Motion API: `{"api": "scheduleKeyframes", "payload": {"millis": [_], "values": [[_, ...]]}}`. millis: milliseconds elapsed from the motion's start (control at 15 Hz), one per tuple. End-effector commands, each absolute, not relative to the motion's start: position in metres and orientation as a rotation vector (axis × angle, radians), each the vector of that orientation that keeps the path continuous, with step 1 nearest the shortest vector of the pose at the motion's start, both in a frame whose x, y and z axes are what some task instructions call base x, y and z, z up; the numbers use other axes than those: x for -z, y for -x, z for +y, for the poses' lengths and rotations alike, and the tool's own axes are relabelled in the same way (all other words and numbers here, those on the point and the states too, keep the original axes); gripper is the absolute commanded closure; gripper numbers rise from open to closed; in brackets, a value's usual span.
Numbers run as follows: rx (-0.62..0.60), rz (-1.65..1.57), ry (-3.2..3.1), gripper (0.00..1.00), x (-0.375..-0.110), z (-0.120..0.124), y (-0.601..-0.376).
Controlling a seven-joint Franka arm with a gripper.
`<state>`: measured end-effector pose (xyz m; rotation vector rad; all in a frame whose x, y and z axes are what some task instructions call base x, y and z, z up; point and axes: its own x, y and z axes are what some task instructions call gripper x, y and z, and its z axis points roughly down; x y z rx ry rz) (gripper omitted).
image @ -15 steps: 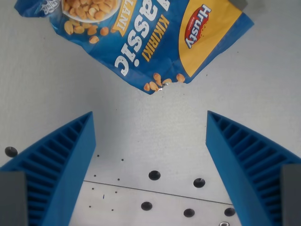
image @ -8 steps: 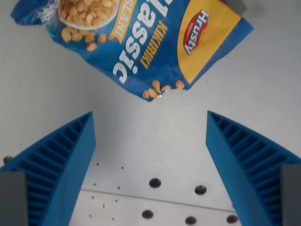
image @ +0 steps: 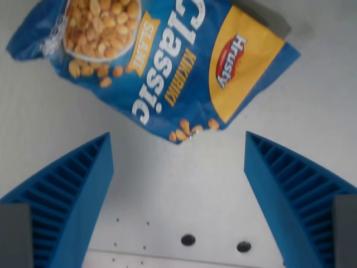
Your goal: Move above the blue bag
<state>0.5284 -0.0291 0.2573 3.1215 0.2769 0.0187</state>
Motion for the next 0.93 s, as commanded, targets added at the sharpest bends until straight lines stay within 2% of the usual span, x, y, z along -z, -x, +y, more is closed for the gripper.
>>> {"api": "scheduleKeyframes", "payload": {"millis": [67, 933], "values": [[0.019, 0.147, -3.144, 0.0, -0.252, -0.026, -0.544], [-0.021, 0.039, -3.139, 0.0, -0.22, -0.021, -0.574]]}}
